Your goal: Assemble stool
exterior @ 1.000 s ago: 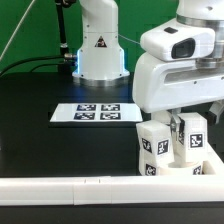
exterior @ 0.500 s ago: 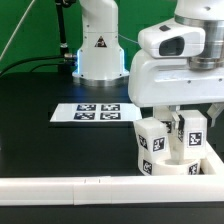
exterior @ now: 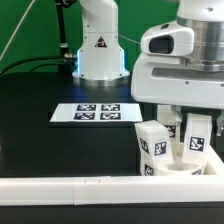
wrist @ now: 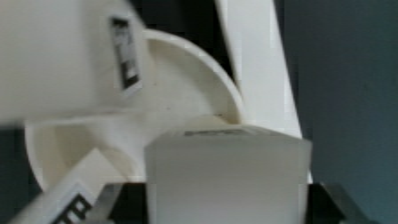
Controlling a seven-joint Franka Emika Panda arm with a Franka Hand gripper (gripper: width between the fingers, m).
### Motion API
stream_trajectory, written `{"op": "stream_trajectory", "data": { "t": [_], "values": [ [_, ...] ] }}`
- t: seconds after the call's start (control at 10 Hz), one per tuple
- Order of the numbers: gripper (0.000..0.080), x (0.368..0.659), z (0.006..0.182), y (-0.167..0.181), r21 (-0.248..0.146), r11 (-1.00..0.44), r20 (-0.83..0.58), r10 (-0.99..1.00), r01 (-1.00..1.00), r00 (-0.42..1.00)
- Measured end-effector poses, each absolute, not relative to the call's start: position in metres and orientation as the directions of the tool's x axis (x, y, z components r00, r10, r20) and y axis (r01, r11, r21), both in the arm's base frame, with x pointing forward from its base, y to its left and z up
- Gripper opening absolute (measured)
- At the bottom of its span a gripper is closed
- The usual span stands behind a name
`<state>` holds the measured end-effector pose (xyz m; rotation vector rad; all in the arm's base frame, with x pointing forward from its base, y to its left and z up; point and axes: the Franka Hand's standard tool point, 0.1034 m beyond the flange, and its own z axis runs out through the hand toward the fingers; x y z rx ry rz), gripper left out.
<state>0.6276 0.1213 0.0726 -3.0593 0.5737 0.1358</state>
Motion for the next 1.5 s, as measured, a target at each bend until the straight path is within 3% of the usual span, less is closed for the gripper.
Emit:
{"op": "stream_trajectory", "data": {
  "t": [0.2,0.7,1.0,1.2,1.3,1.5],
  "values": [
    [0.034,0.634,0.073,0.116,-0.029,-0.899,-0.107,-0.431,-0.436,0.896],
    [0.034,0.635,0.073,0.118,0.005,-0.713,-0.11,-0.697,-0.701,0.708],
    [0.034,0.644,0.072,0.116,0.027,-0.334,-0.106,-0.938,-0.942,0.33],
    [0.034,0.646,0.071,0.113,-0.018,0.01,-0.148,-0.989,-1.0,-0.007],
    [0.034,0.644,0.071,0.113,-0.046,0.113,-0.162,-0.981,-0.993,-0.104],
    [0.034,0.644,0.072,0.117,-0.021,0.214,-0.176,-0.963,-0.977,-0.207]
  ]
}}
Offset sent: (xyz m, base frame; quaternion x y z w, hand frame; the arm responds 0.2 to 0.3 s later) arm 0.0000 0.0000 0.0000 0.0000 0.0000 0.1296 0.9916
